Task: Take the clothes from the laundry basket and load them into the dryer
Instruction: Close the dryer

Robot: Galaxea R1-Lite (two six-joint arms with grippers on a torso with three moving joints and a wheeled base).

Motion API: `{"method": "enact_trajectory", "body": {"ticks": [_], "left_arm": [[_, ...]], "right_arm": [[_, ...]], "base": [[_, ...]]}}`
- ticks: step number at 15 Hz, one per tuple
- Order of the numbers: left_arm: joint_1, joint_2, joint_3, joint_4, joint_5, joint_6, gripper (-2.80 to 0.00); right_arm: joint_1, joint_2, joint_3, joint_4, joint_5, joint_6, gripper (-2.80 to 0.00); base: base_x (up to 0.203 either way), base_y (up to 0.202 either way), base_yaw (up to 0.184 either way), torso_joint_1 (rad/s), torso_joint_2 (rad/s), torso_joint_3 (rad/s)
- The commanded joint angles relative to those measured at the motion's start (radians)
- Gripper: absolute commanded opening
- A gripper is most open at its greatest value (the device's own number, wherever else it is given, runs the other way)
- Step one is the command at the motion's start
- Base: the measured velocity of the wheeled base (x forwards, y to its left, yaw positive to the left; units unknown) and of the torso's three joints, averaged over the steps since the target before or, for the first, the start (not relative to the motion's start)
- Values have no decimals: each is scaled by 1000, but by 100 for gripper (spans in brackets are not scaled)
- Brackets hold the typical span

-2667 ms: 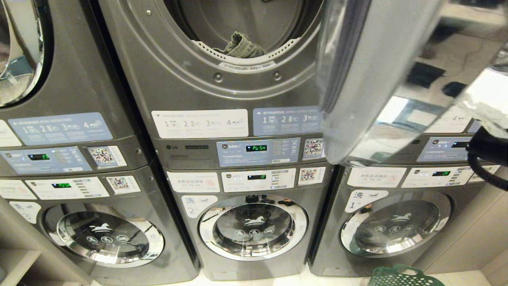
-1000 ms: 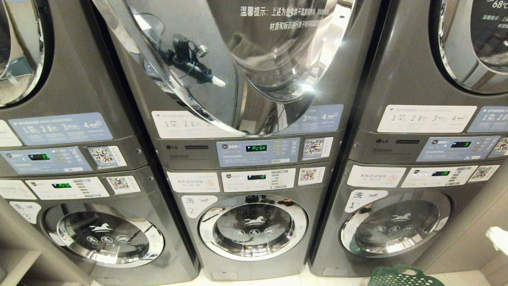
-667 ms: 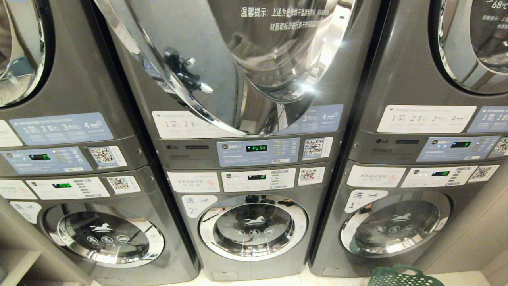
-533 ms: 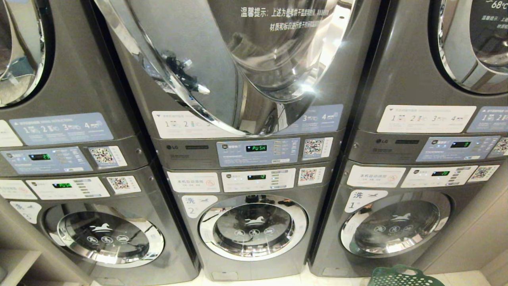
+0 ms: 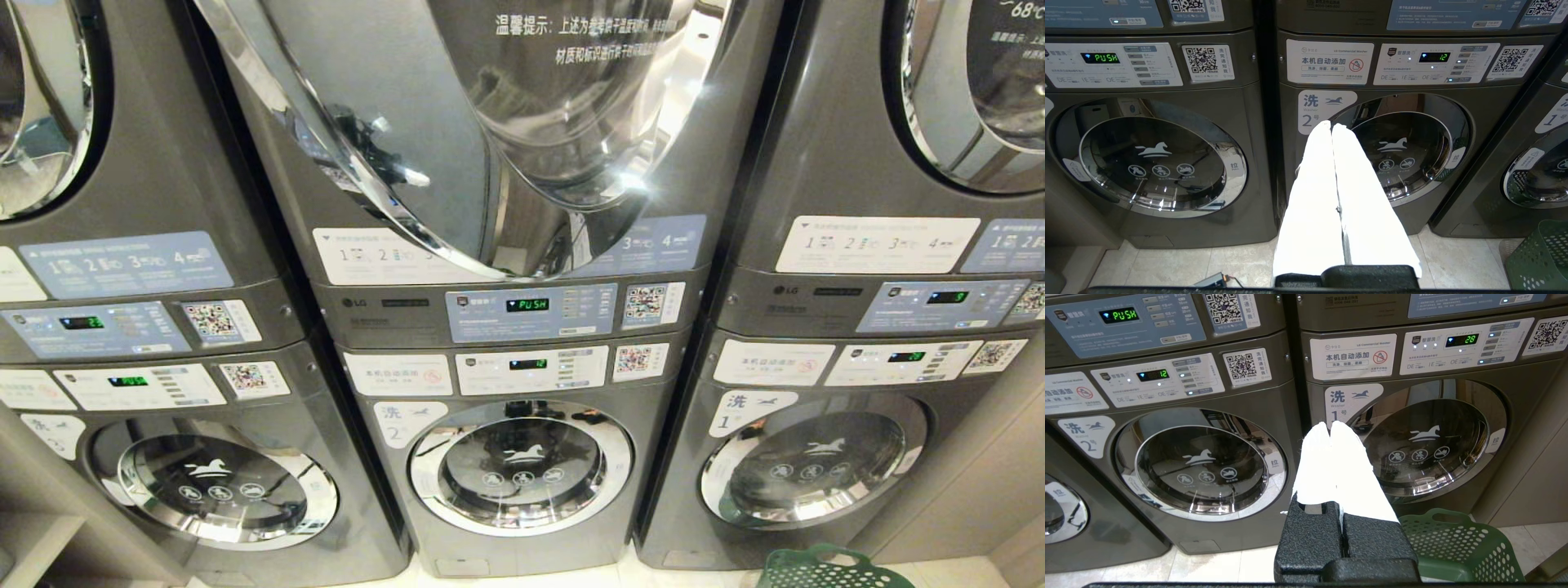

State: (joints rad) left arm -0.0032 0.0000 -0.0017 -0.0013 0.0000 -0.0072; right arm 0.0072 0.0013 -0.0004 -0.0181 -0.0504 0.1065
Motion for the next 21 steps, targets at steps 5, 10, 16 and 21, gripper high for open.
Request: {"method": "enact_trajectory", "body": {"ticks": [5,10,16,21], "left_arm": [[0,0,0,0,0,0,-280],[0,-1,-12,-24,-43,69,-280],[-1,243,-415,-54,-428,75,-280],[-115,758,-860,-61,-693,46,-280]], "right_arm": [[0,0,1,-2,0,2,-280],[0,-1,2,-2,0,3,-280],[0,-1,0,-2,-2,1,-280],[0,-1,0,0,-2,-1,-280]], "base": [[0,0,0,0,0,0],[0,0,0,0,0,0],[0,0,0,0,0,0],[0,0,0,0,0,0]]}}
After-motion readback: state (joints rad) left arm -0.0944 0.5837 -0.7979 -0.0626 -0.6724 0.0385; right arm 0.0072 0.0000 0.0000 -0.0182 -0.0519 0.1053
